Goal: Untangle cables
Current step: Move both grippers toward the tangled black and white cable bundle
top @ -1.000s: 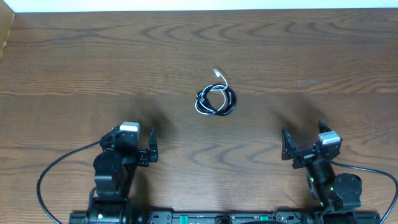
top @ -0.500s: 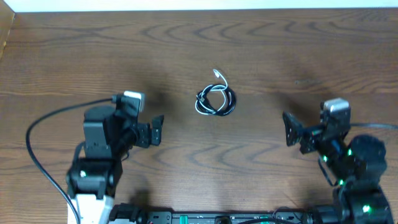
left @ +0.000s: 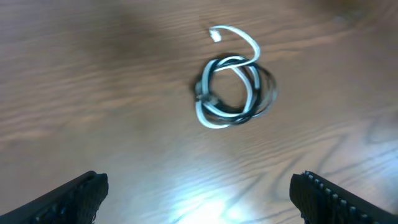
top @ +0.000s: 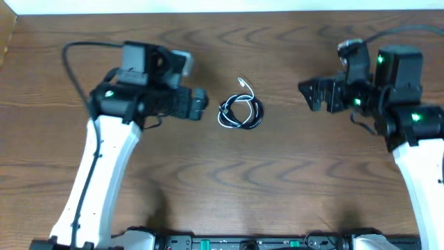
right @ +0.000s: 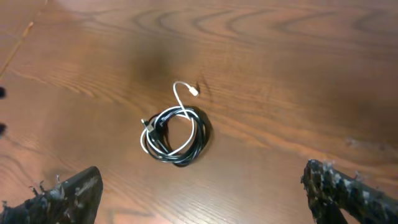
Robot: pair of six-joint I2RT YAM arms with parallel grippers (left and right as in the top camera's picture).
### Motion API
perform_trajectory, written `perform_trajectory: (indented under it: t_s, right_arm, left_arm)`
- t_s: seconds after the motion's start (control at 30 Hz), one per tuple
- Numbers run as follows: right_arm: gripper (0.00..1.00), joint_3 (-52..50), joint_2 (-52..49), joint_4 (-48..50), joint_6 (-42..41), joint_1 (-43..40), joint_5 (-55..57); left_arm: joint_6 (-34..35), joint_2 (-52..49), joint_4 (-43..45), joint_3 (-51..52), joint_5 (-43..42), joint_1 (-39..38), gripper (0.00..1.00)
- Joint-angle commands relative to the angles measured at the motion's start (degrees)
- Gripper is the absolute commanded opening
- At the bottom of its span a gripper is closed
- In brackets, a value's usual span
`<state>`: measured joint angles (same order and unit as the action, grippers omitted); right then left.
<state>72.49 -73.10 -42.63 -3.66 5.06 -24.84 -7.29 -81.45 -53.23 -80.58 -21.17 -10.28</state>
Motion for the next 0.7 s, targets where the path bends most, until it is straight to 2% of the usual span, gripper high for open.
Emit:
perform_trajectory:
  t_s: [0.0, 0.2, 0.4, 0.67]
  right_arm:
    - [0.99, 1.7, -3.0, 1.3, 1.4, 0.1, -1.8]
    - [0.99, 1.6, -4.7, 0.8, 1.6, 0.1, -1.6]
    - [0.96, 1.4, -6.2, -0.9, 1.6, 0.2, 1.8]
    - [0.95, -0.7, -6.7, -0.9, 1.6, 0.2, 2.1]
  left_arm:
    - [0.5, -5.3, 3.3, -1.1, -3.3, -3.1, 0.99]
    - [0.7, -13.4, 9.3, -1.0, -3.7, -4.8, 0.98]
    - [1.6, -22.3, 13.3, -1.0, -3.2, -7.6, 0.87]
    - [2.7, -31.6, 21.5, -1.0, 9.9, -13.6, 0.86]
